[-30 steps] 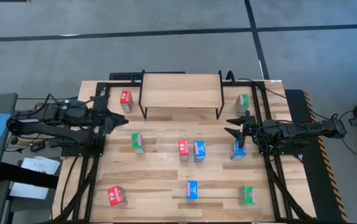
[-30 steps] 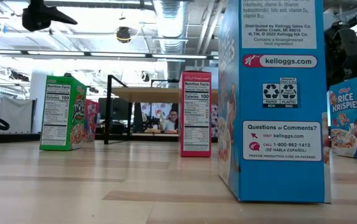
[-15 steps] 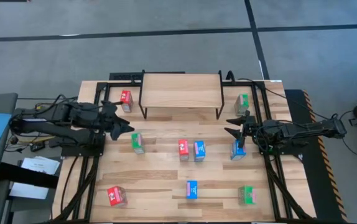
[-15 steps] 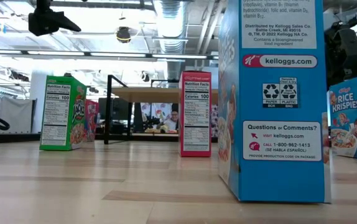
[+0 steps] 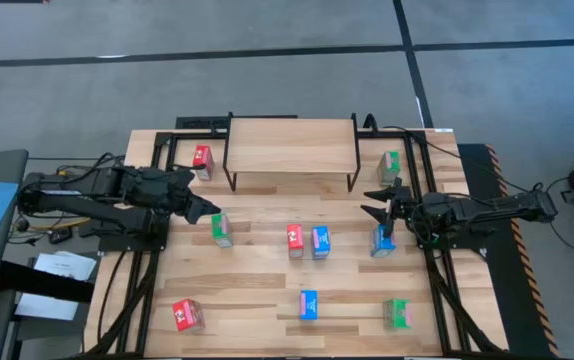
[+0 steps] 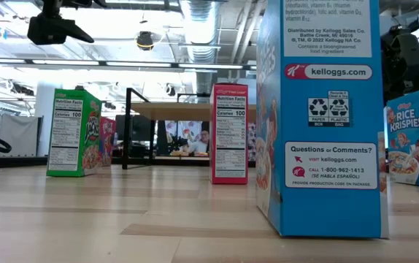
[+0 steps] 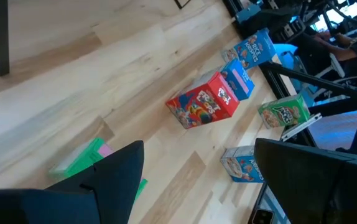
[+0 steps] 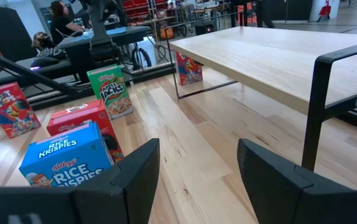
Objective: Stack cereal on shelf
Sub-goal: Put the middle left green cereal box on the shelf
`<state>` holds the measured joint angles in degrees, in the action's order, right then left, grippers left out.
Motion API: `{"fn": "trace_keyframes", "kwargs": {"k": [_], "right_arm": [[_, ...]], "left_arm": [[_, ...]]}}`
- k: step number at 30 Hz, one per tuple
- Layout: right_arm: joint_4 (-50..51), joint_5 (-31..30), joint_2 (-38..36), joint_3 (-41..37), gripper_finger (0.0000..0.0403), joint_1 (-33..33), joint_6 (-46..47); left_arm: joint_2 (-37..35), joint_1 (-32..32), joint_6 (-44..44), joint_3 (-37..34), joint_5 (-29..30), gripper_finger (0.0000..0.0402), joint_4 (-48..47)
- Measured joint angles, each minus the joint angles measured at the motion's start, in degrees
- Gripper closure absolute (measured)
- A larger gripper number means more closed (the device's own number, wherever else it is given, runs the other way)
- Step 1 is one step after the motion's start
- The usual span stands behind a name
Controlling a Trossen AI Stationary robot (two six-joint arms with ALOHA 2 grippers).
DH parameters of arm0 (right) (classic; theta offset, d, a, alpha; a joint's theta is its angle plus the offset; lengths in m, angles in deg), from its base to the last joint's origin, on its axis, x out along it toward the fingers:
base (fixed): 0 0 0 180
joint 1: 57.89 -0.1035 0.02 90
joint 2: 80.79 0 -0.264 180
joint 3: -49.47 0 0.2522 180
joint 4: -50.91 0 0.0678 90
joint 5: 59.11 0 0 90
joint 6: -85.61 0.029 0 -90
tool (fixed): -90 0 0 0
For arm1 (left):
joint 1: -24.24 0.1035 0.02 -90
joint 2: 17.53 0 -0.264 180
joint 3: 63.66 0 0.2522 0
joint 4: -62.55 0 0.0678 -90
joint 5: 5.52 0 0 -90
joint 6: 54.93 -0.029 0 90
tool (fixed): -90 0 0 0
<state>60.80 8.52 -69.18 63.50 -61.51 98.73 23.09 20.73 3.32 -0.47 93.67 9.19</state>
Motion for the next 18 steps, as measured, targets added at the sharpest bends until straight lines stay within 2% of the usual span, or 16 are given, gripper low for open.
{"fn": "trace_keyframes", "kwargs": {"k": [7, 12, 18], "right_arm": [[0.0, 0.0, 0.0, 0.0, 0.0163, 0.0, 0.0], [0.0, 0.0, 0.0, 0.0, 0.0163, 0.0, 0.0], [0.0, 0.0, 0.0, 0.0, 0.0163, 0.0, 0.0]], "left_arm": [[0.0, -0.3, 1.6, 0.0, -2.1, 0.0107, 0.0], [0.0, -3.1, 4.2, 0.0, -2.5, 0.0107, -1.8], [0.0, -8.0, 9.3, 0.0, 1.2, 0.0107, -4.4]]}}
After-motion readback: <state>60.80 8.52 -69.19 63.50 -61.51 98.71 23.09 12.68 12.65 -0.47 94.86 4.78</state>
